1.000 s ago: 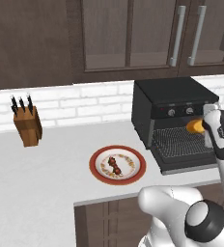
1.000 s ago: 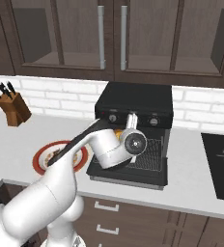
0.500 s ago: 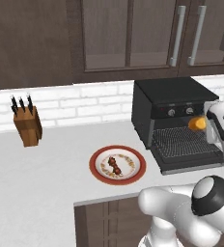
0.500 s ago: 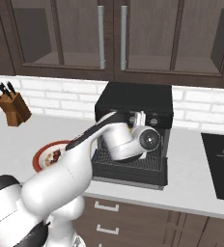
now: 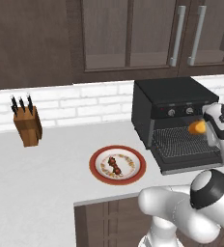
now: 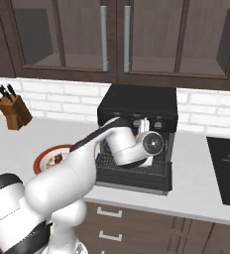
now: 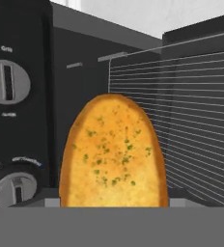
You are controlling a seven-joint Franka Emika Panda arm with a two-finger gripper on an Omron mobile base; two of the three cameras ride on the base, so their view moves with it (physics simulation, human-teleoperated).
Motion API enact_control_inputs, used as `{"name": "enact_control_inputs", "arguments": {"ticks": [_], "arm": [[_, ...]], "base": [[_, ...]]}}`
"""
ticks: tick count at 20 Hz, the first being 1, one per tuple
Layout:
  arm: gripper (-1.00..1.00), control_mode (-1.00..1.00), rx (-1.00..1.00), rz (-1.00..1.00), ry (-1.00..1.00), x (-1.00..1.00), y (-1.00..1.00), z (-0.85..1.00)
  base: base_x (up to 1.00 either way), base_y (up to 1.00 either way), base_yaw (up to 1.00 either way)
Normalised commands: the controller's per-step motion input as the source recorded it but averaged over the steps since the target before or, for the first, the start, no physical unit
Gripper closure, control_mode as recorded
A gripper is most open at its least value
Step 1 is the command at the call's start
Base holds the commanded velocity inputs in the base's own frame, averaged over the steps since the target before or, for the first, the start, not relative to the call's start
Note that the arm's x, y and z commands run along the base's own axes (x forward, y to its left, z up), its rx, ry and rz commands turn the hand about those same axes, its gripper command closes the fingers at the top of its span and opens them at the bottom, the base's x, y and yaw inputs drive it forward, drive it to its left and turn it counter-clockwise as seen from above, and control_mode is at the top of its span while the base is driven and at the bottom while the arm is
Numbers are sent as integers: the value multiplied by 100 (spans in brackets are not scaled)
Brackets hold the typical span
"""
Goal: Pick up the kebab skewer and baguette bread, and place them inside the toaster oven. Close the toaster oven door and start by setting the timer.
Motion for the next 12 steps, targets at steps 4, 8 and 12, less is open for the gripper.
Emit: {"name": "enact_control_inputs", "arguments": {"ticks": [4, 8, 12], "arm": [[100, -100, -6, -1, 8, 4, 0, -22], [100, -100, -2, 0, 9, 16, 0, -2], [100, -100, 0, -1, 8, 30, 0, 0]], "base": [[0, 0, 0], [0, 0, 0], [0, 0, 0]]}}
